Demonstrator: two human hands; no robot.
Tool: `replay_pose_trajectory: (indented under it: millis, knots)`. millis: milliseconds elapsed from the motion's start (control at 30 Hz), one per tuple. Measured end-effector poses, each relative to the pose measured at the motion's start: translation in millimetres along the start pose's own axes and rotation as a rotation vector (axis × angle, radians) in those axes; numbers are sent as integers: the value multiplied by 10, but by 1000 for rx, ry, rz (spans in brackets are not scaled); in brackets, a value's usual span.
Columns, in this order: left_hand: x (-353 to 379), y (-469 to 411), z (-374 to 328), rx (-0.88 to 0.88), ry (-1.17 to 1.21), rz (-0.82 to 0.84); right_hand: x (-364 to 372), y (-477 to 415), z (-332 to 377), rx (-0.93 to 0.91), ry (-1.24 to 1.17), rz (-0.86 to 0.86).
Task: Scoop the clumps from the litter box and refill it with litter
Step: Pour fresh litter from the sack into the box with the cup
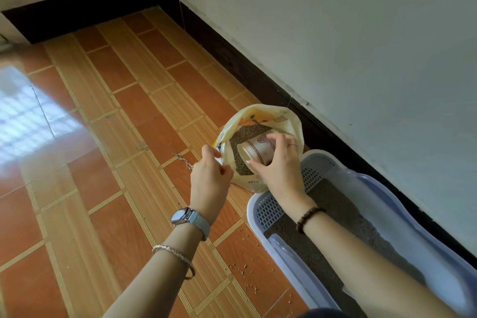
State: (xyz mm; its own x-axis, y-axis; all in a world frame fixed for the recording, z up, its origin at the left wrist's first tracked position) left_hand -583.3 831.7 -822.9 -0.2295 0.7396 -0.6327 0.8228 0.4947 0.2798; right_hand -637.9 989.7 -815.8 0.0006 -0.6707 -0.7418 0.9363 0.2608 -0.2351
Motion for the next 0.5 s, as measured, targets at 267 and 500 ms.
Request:
replay_pose_trajectory:
  millis: [267, 500]
  knots:
    - [8, -20, -3, 39, -7, -43, 123, -240, 15, -352, 589, 124]
    - [39, -31, 52, 31, 22, -34, 223, -367, -145, -213, 429, 232]
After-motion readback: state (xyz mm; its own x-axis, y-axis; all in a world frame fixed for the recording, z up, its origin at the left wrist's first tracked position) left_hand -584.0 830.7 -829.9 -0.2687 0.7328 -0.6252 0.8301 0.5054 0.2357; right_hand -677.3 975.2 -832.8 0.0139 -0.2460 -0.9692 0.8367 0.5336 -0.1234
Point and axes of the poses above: each hand's wrist, its own y-axis away from the middle knuckle, its own x-axis out of the palm, z = x × y, the point moved 5 cm from there along -y, towards the middle knuckle, and after that the axes turned 13 degrees about -x, right-handed, at the moved point
